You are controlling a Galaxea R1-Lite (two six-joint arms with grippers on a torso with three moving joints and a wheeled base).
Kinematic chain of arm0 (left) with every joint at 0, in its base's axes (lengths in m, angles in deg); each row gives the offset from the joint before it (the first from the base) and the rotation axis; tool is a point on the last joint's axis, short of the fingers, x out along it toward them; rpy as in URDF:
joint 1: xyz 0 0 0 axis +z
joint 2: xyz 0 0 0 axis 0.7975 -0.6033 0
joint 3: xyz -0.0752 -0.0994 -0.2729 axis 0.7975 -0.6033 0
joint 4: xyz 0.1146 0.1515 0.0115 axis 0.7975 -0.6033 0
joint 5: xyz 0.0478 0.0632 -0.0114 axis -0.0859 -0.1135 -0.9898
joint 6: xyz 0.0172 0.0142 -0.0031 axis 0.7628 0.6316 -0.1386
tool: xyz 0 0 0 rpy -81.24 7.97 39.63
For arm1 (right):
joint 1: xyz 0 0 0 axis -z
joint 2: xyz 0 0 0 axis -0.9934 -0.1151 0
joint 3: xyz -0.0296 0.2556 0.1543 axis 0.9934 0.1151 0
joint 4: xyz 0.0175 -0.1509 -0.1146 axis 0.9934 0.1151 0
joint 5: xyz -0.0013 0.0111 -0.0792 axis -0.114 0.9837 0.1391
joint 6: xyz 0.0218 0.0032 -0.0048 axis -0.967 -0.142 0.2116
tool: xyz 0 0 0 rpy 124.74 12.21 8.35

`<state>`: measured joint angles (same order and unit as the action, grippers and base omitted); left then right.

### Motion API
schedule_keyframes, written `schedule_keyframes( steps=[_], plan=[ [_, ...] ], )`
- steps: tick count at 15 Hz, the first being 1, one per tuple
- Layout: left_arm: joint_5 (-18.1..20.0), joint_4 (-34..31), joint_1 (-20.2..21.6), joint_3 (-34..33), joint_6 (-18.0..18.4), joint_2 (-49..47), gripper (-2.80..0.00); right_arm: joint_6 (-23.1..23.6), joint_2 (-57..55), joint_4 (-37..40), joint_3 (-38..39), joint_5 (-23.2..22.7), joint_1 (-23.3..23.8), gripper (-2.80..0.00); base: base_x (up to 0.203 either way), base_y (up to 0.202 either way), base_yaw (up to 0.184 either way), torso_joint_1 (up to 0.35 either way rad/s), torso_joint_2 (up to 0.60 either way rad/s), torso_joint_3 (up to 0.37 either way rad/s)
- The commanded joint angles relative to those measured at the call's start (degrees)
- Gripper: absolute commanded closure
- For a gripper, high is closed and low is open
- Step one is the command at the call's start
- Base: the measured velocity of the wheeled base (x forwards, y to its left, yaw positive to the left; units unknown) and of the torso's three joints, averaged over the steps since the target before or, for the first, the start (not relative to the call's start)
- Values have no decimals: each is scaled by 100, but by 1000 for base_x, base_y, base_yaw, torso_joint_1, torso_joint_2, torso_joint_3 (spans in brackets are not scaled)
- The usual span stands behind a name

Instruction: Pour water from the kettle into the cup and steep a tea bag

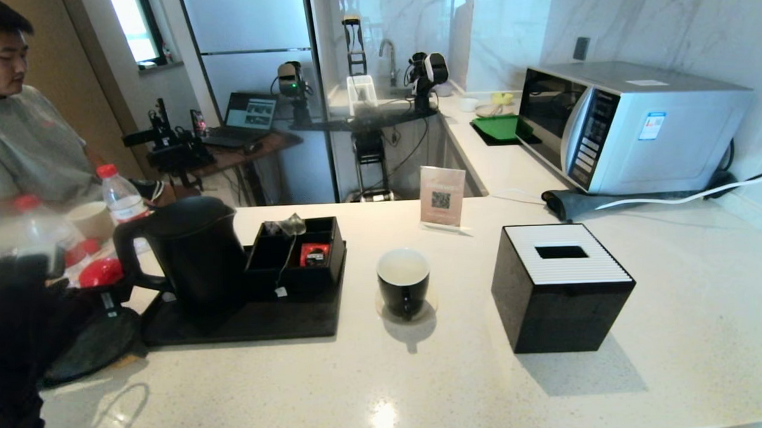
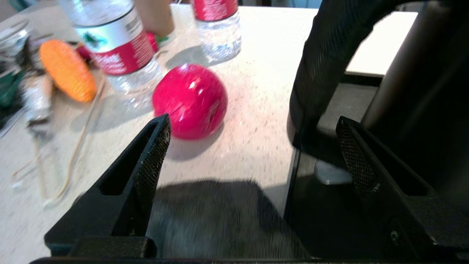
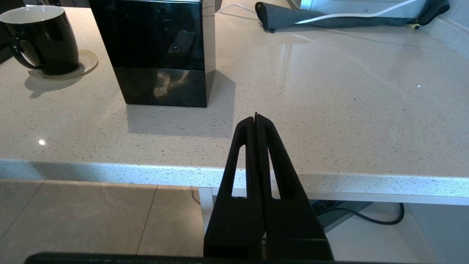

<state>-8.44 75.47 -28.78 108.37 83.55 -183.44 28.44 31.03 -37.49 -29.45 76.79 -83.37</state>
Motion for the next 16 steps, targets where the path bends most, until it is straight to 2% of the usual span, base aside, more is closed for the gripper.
schedule_keyframes(
  steps=[1,8,16],
  plan=[
    [183,277,-3,312,4,-310,-280,4,-7,-1,0,0,-2,0,0,0,0,0,0,0],
    [411,277,-136,1226,37,-740,-280,4,-7,-1,-1,-6,-2,0,0,0,0,0,0,0],
    [404,277,-170,1674,232,-993,-280,4,-7,-1,0,0,-2,0,0,0,0,0,0,0]
  ],
)
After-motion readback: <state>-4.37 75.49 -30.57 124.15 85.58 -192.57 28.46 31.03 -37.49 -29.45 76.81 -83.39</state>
